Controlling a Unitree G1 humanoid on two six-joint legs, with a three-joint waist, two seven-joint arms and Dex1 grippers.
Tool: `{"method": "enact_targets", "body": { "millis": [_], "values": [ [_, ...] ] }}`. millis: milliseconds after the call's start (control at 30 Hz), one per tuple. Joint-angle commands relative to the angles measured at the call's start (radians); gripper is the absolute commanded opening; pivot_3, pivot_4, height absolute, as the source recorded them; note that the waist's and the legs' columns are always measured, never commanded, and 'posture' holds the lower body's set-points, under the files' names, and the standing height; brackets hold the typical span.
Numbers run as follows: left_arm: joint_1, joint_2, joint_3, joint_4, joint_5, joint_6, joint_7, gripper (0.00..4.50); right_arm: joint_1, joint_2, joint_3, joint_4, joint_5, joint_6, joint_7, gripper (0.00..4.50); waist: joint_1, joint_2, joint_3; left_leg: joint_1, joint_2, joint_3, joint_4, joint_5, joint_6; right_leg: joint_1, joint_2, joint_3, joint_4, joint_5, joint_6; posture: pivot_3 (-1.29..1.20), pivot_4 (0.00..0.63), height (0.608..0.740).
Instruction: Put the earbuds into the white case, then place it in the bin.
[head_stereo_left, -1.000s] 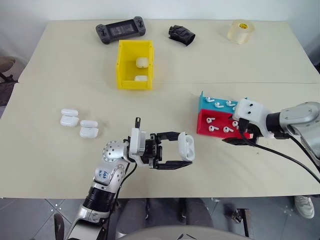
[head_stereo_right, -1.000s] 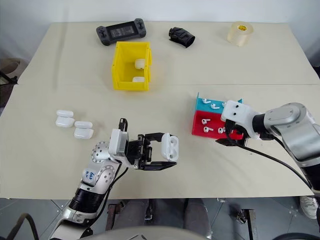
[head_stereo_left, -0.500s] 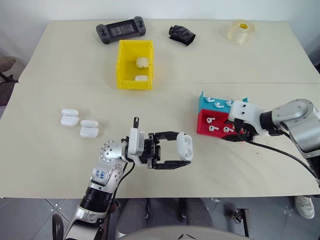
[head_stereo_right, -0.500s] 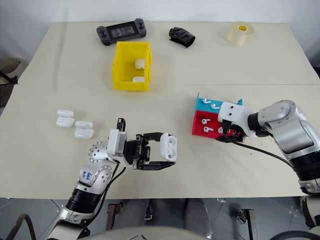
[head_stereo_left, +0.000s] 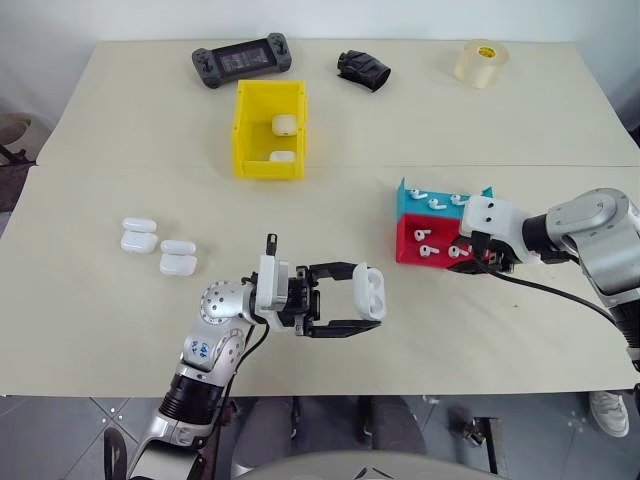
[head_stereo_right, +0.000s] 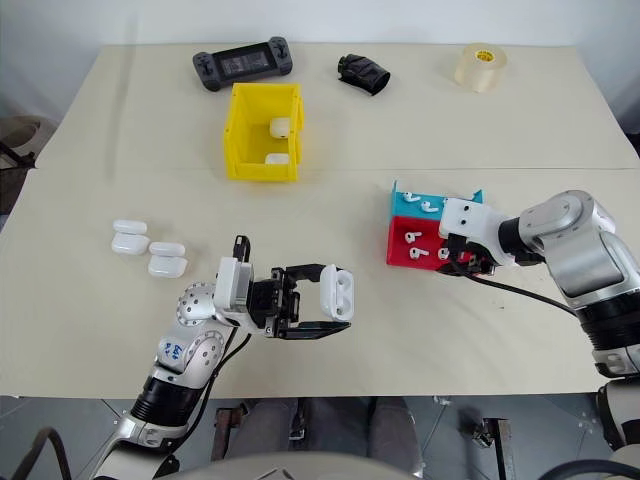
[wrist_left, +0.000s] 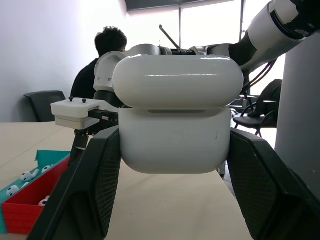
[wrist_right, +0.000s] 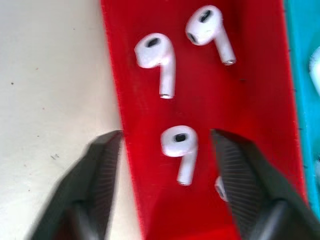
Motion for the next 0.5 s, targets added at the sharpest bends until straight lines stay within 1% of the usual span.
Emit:
{"method": "enact_targets", "body": {
  "millis": [33, 300, 500],
  "values": [
    [0.009, 0.000, 0.003, -0.047, -0.012, -0.014, 0.006, 2.93, -0.015, 0.000, -0.016, -0.013, -0.010, -0.007, 0.013, 1.36, 0.000, 0.000, 0.000, 0.000, 0.000, 0.000, 0.000, 0.000, 0.000, 0.000, 0.000, 0.000, 0.000, 0.000, 0.000, 0.00, 0.150, 0.740],
    [0.010, -0.001, 0.002, -0.048, -0.013, -0.018, 0.008, 2.93, -0.025, -0.001, -0.020, -0.003, -0.023, -0.024, 0.027, 1.36, 0.000, 0.000, 0.000, 0.000, 0.000, 0.000, 0.000, 0.000, 0.000, 0.000, 0.000, 0.000, 0.000, 0.000, 0.000, 0.00, 0.150, 0.740],
    [0.013, -0.001, 0.002, -0.050, -0.012, -0.020, 0.010, 2.93, -0.023, -0.021, -0.048, -0.012, 0.006, -0.103, 0.081, 1.36, 0.000, 0.000, 0.000, 0.000, -0.001, 0.000, 0.000, 0.000, 0.000, 0.000, 0.000, 0.000, 0.000, 0.000, 0.000, 0.00, 0.150, 0.740]
  ]
}}
